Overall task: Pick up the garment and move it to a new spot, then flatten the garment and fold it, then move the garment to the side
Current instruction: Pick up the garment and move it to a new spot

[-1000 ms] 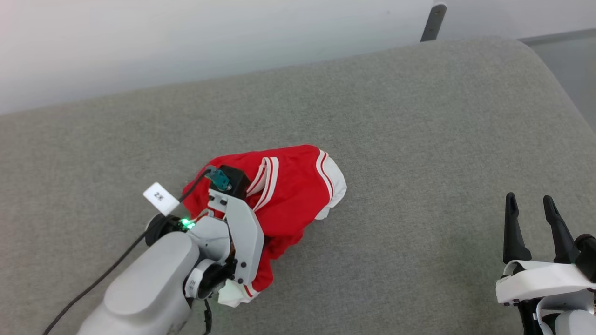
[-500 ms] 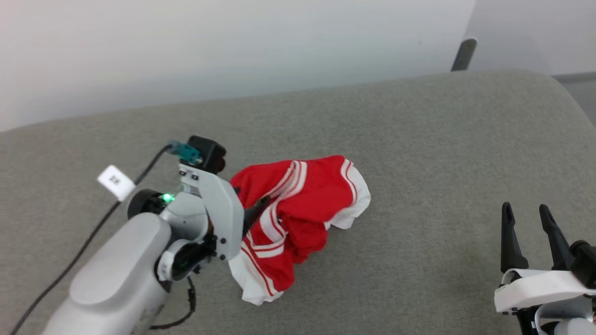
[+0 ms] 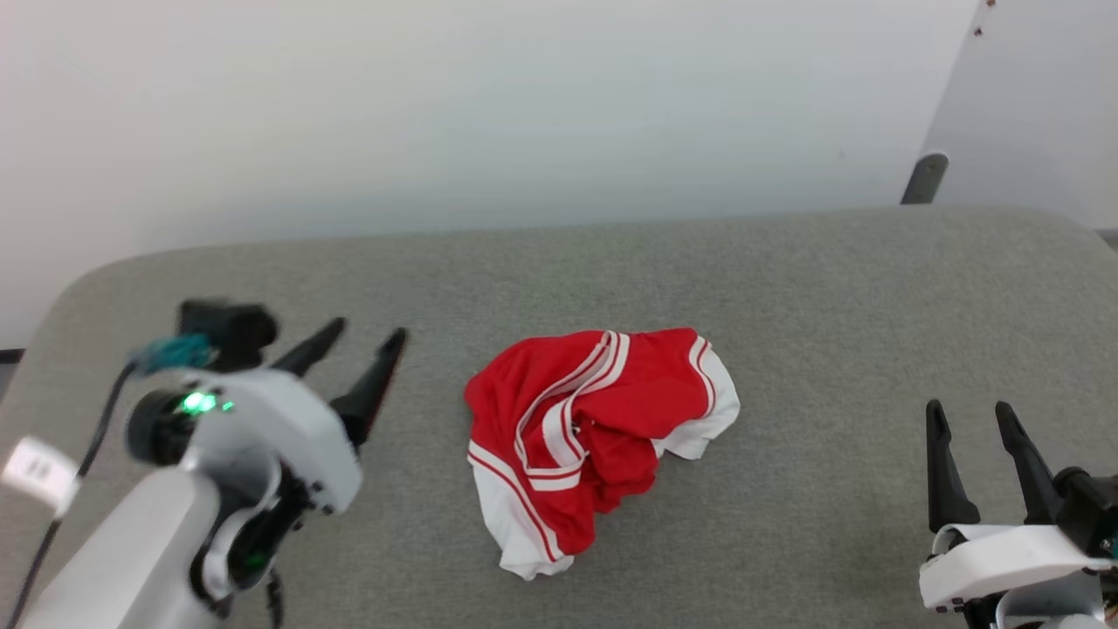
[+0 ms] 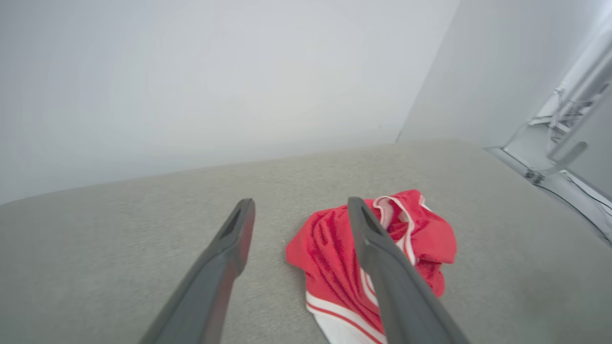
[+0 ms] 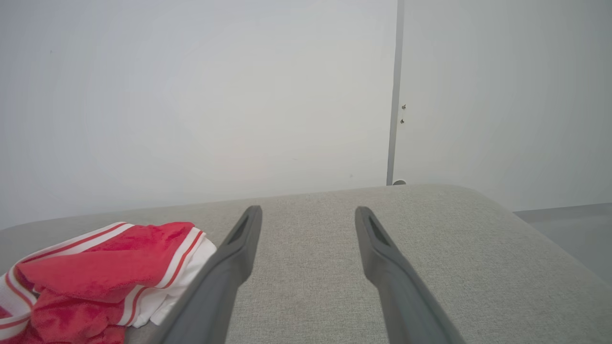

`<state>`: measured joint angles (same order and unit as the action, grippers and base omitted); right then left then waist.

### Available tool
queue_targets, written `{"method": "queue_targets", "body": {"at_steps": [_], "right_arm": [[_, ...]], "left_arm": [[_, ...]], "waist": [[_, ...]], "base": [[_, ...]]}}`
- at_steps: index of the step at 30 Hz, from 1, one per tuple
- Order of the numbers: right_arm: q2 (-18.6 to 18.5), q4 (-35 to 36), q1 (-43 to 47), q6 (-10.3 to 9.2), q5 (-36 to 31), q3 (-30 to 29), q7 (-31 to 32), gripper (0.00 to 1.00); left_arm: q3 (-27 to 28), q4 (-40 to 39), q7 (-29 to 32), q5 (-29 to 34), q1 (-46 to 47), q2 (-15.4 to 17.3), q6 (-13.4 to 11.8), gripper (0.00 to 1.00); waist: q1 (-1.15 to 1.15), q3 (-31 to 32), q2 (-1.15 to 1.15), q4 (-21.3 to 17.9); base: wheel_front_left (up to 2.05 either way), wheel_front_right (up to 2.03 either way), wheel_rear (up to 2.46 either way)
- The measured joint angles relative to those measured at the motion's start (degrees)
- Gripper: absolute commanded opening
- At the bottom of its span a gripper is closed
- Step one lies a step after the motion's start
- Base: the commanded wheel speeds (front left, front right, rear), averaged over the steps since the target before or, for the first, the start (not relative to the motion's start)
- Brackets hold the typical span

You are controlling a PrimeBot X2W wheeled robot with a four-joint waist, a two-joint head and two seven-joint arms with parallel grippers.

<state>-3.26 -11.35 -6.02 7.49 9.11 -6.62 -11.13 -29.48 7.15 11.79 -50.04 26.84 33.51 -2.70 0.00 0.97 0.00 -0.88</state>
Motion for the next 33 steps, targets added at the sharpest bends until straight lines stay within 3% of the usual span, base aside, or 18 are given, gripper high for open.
{"method": "queue_targets", "body": {"at_steps": [9,16,25,33], "right_arm": [[-1.5,-0.9,1.4,0.00,1.0,1.3,-0.5,1.00],[-2.0,-1.4,2.6,0.00,1.4,1.4,-0.9,1.00],[-3.4,-2.3,3.9,0.00,2.4,1.8,-1.8,1.00],[-3.9,-2.8,5.8,0.00,2.9,1.5,-2.6,1.00]], "left_arm": [[5.1,-3.0,-16.2,3.0,-10.7,3.1,-1.4,1.00],[8.2,-3.0,-24.1,3.2,-18.1,4.0,-2.0,1.00],[14.2,-3.1,-26.7,5.4,-25.8,2.3,-1.5,1.00],[22.9,-4.8,-26.9,9.5,-32.3,-3.3,3.5,1.00]], "waist": [[0.00,2.4,0.00,2.5],[0.00,3.8,0.00,4.3],[0.00,5.1,0.00,5.7],[0.00,5.6,0.00,6.1]], "base": [[0.00,0.00,0.00],[0.00,0.00,0.00],[0.00,0.00,0.00],[0.00,0.00,0.00]]}}
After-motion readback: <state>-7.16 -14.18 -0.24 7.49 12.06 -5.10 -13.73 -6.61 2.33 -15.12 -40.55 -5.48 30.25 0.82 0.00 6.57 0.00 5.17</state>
